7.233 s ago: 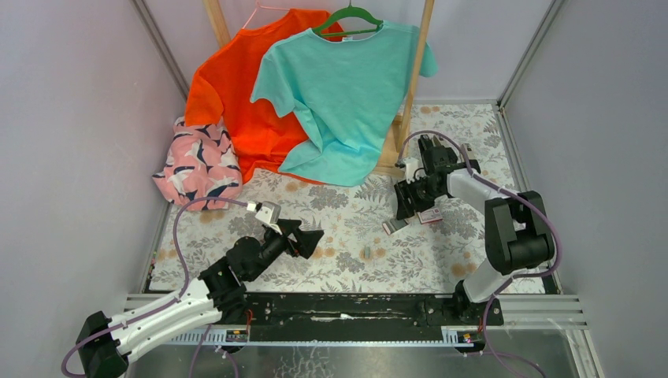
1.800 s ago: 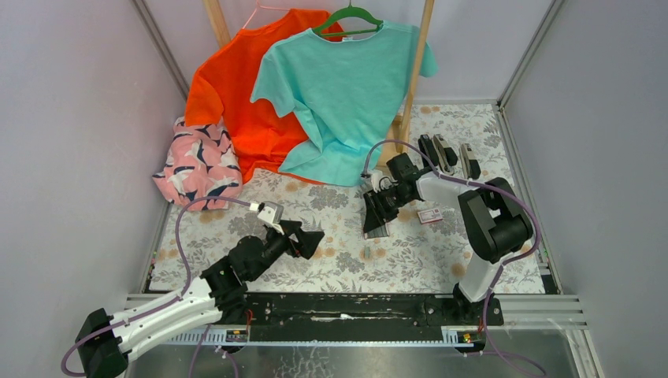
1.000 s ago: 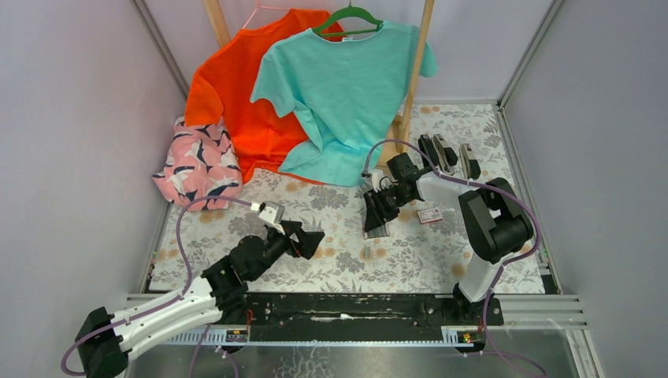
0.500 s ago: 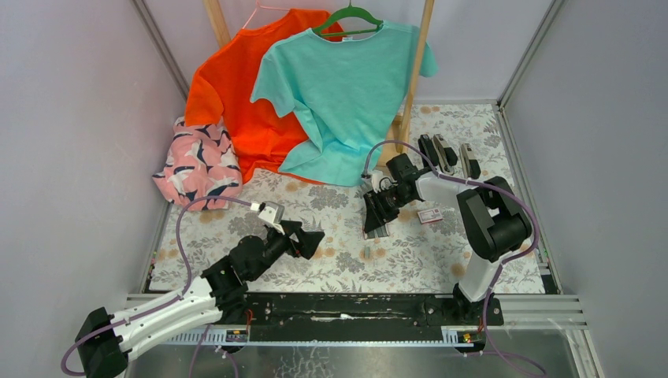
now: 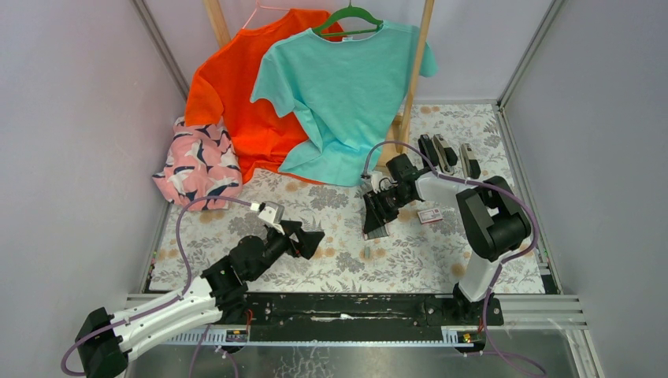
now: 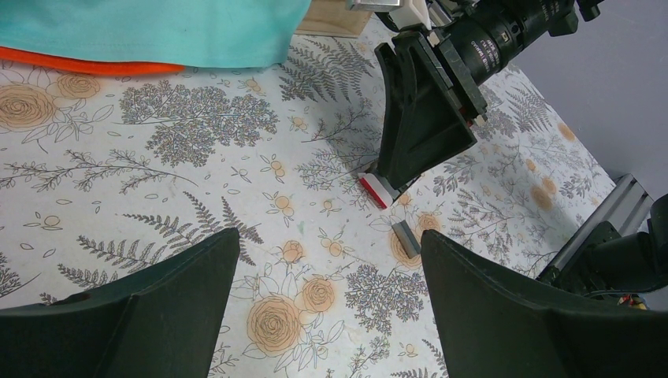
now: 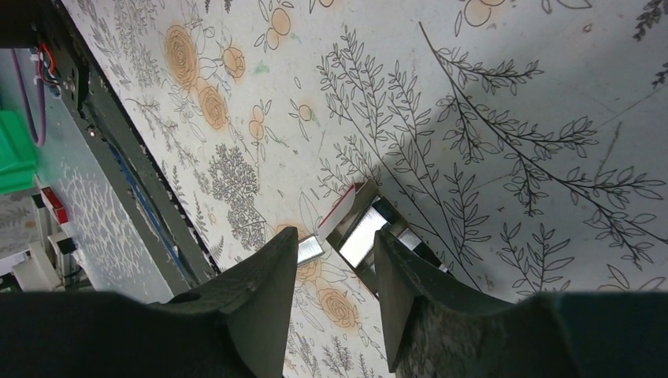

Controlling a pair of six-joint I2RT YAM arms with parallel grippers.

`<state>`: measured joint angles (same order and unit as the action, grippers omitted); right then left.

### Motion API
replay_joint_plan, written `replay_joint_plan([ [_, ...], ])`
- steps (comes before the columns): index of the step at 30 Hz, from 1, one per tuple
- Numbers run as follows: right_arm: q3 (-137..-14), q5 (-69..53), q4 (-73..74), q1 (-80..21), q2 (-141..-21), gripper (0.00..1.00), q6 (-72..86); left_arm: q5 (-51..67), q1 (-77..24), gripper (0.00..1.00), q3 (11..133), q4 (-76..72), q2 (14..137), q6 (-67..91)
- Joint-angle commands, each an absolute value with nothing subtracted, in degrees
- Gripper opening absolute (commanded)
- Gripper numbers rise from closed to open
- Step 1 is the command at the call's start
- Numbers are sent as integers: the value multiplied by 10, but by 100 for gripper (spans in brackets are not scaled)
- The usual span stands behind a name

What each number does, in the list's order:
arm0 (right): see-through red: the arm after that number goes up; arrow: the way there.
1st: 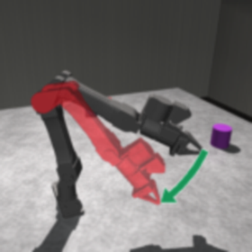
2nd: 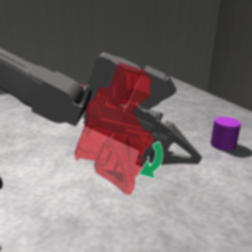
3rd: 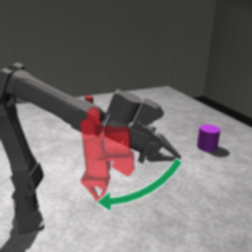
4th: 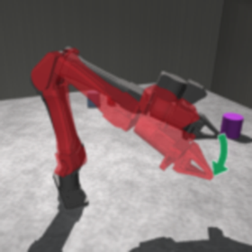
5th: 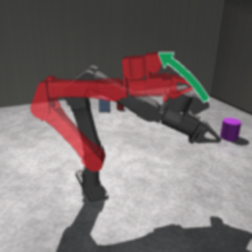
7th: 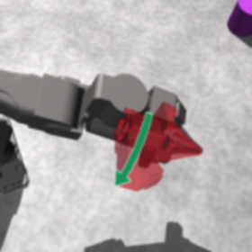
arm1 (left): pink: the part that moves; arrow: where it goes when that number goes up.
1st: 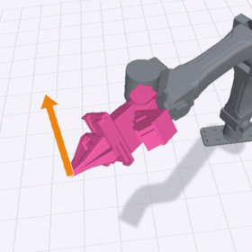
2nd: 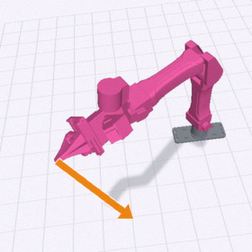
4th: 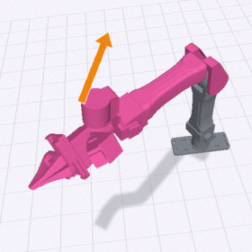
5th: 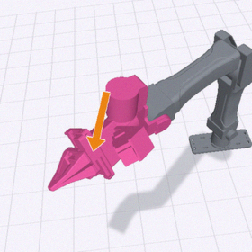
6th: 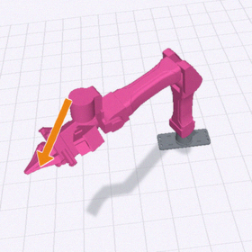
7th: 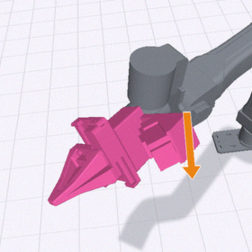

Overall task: Unload the staples from the stapler
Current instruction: Adjust the staple in the staple box.

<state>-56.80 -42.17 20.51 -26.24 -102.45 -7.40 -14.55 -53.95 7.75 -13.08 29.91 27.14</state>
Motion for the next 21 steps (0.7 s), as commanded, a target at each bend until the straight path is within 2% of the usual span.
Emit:
replay_joint_plan([
  [1, -584, -454, 218, -262, -1034, 48, -70, -153, -538, 92, 79, -147, 297, 268],
  [13, -586, -474, 220, -263, -1012, 48, -75, -153, -538, 92, 80, -141, 290, 268],
  [21, -579, -408, 224, -262, -969, 47, -97, -154, -538, 92, 80, -131, 280, 267],
])
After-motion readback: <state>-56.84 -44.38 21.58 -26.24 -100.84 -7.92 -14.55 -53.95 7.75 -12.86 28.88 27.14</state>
